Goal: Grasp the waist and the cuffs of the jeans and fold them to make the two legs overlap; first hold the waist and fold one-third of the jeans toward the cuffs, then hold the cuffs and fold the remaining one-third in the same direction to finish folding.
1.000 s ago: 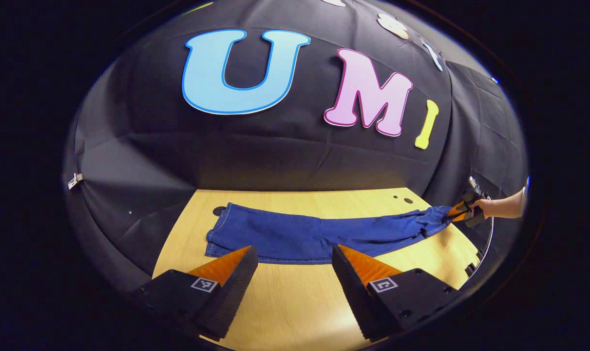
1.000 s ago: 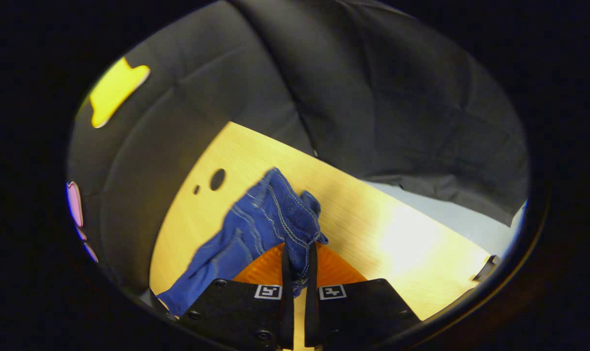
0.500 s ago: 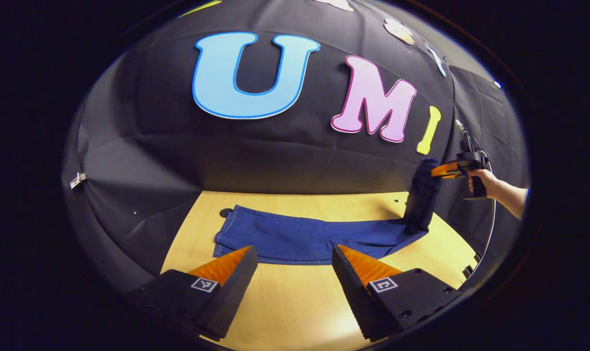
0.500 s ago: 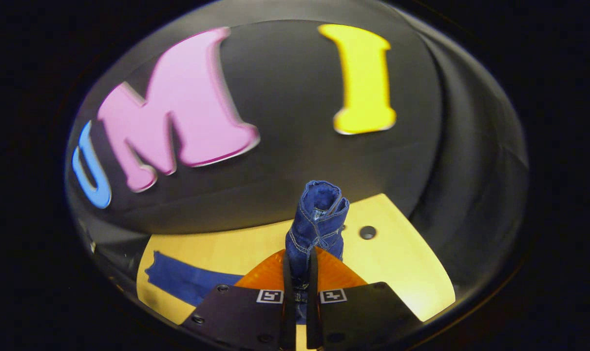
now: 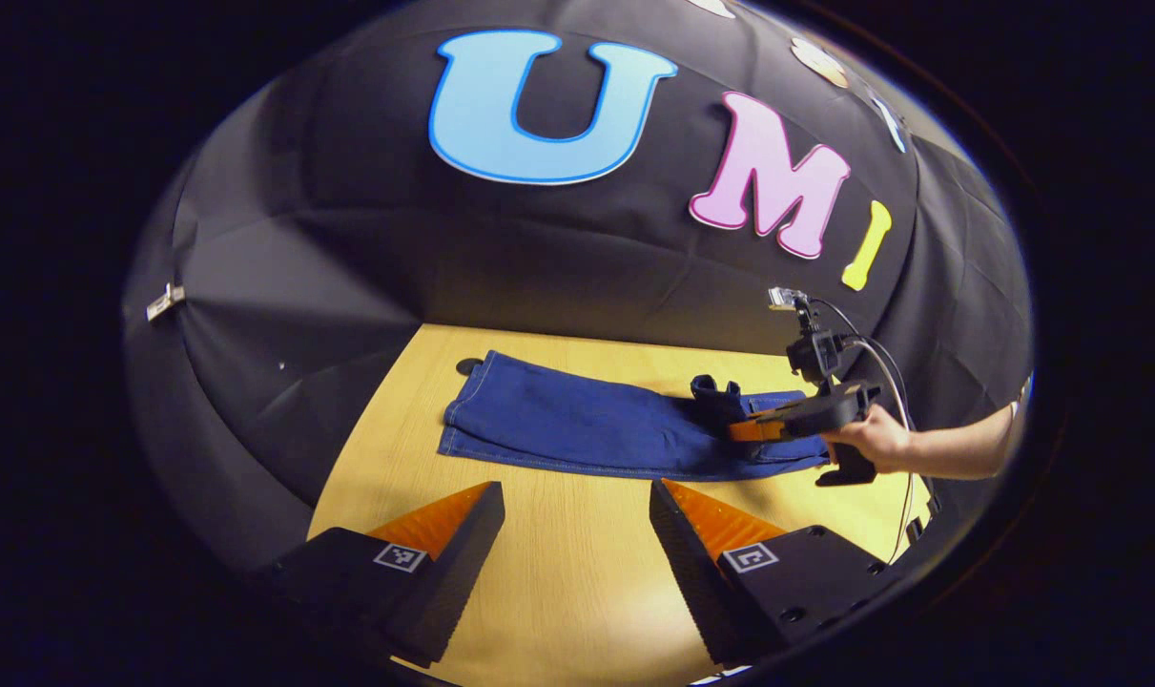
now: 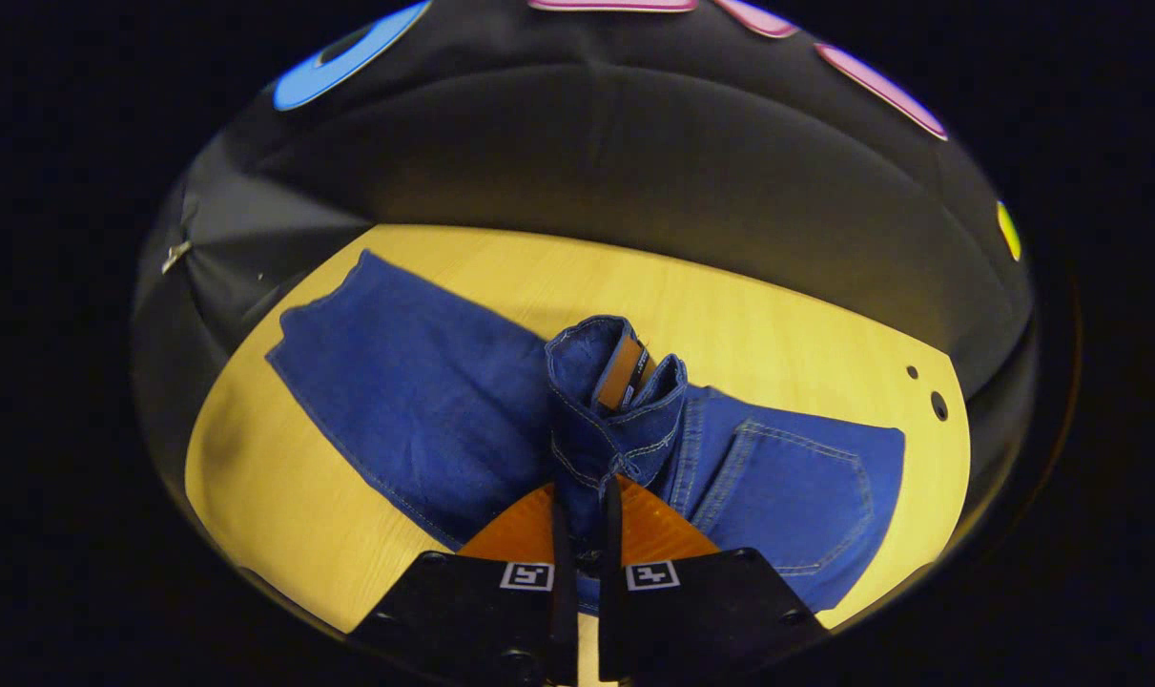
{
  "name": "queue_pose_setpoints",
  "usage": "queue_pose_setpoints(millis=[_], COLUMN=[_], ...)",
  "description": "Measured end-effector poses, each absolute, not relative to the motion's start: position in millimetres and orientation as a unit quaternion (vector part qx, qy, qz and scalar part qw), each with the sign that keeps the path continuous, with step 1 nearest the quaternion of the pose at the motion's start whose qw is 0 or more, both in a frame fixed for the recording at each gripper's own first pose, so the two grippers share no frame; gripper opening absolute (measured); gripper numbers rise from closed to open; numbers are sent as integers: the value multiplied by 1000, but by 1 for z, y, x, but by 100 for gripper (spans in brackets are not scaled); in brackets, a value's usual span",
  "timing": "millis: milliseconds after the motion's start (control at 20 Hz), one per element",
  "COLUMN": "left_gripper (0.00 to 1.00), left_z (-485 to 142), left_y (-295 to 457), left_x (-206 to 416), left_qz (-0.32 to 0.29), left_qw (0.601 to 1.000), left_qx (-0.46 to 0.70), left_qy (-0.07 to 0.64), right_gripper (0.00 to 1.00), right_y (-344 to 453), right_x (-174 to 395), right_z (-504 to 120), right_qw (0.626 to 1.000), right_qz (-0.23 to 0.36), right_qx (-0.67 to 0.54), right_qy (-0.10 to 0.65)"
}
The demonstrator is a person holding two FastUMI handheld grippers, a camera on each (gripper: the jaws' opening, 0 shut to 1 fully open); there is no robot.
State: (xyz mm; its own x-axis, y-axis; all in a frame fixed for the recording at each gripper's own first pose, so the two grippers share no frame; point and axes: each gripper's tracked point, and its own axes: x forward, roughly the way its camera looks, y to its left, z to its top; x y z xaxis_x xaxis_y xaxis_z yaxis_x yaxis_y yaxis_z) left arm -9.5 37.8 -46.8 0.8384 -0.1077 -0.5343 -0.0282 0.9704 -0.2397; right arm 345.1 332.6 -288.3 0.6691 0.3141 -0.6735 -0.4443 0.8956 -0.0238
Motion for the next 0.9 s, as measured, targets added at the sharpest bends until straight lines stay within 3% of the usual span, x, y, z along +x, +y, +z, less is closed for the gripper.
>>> queue_pose_setpoints(millis=[50,200,300,350,600,900], left_gripper=[96,97,97,97,96,96], left_z=[-53,-72,-87,-93,-112,-176], left_y=[40,48,58,64,121,168], left_x=[-7,9,25,34,121,195], left_qz=[-15,-2,8,13,34,74], left_qw=[949,937,927,922,905,861], left_qx=[-129,-159,-173,-179,-171,-139], left_qy=[289,312,333,343,388,483], right_gripper=[8,52,82,92,92,92], right_y=[337,361,367,367,308,193], right_x=[340,316,306,294,241,212], right_z=[-292,-282,-253,-232,-155,-155], right_qw=[904,869,862,857,865,902], right_qz=[222,292,325,352,398,316], right_qx=[-81,0,25,38,70,92], right_qy=[357,400,388,376,297,279])
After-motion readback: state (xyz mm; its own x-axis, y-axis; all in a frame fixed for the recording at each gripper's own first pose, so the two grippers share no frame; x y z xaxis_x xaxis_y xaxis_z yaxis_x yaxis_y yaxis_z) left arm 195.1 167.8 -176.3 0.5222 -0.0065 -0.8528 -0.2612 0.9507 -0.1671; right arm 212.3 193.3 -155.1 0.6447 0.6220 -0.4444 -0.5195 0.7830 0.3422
